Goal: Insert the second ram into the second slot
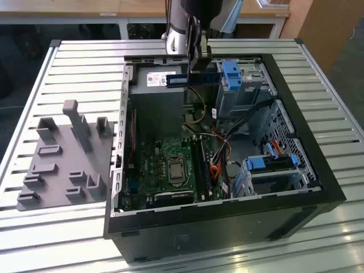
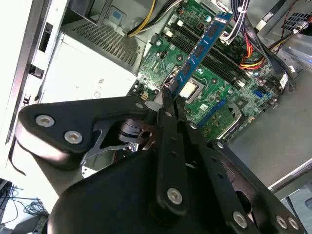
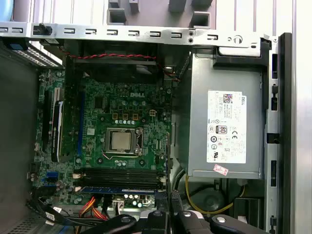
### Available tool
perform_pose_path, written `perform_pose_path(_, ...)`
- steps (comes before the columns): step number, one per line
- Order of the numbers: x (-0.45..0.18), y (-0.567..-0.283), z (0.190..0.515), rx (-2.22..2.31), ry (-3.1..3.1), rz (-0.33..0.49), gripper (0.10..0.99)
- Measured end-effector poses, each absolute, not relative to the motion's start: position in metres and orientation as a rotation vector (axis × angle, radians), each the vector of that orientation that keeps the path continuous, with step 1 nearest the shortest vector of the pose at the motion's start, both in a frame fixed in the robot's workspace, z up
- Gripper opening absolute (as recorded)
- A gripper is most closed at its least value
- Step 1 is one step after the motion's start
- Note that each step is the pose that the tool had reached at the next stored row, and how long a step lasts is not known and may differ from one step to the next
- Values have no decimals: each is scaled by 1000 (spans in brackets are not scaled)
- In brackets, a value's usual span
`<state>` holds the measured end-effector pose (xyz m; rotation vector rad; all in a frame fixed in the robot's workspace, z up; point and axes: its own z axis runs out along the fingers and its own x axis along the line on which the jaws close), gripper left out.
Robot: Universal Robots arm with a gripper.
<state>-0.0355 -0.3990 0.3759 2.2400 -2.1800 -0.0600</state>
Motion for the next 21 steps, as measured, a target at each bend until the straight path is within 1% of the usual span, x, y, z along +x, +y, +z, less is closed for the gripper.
perform_pose_path(21, -36, -407, 376, 2240, -2180, -60, 137)
